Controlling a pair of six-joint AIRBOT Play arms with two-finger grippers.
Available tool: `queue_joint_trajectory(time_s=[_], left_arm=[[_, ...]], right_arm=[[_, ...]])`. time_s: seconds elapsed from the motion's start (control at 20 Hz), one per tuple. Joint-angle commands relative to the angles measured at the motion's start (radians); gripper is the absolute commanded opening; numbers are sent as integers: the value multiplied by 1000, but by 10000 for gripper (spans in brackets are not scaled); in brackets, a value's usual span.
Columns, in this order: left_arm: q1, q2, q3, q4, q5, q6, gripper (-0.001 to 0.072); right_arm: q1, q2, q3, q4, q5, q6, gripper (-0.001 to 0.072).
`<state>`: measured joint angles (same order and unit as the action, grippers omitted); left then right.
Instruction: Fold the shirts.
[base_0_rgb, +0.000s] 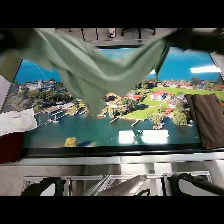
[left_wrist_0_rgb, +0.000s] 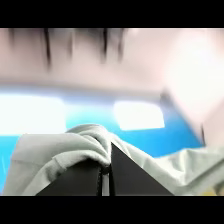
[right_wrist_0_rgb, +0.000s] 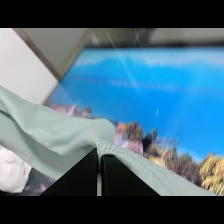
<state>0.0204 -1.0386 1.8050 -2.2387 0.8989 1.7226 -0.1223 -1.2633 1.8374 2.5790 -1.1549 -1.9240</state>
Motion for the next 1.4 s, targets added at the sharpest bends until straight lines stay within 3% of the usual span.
queue_joint_trajectory(time_s=[0.0,0.25,0.5,0.7,0.85,0.95,1.15,1.35], left_arm=[[50,225,270,134,-29,-32,15],[138,352,242,203,-24,-48,15],[108,280,-64,141,100,-43,15],[-99,18,-315,153,95,26,15],[-188,-306,-420,152,-2,36,15],[-208,-539,-400,146,-80,39,15],[-193,-901,-112,72,2,39,15],[-179,-1007,132,62,57,35,15]], right_arm=[[-53,252,164,-43,14,-19,20],[-65,426,156,-243,5,32,20],[-61,333,-34,-157,-175,72,20],[-6,301,-544,-163,-55,61,21],[25,225,-976,-158,249,61,21],[20,99,-1151,-155,453,37,21],[1,-176,-1099,-66,509,-68,21],[2,-285,-890,-61,500,-85,21]])
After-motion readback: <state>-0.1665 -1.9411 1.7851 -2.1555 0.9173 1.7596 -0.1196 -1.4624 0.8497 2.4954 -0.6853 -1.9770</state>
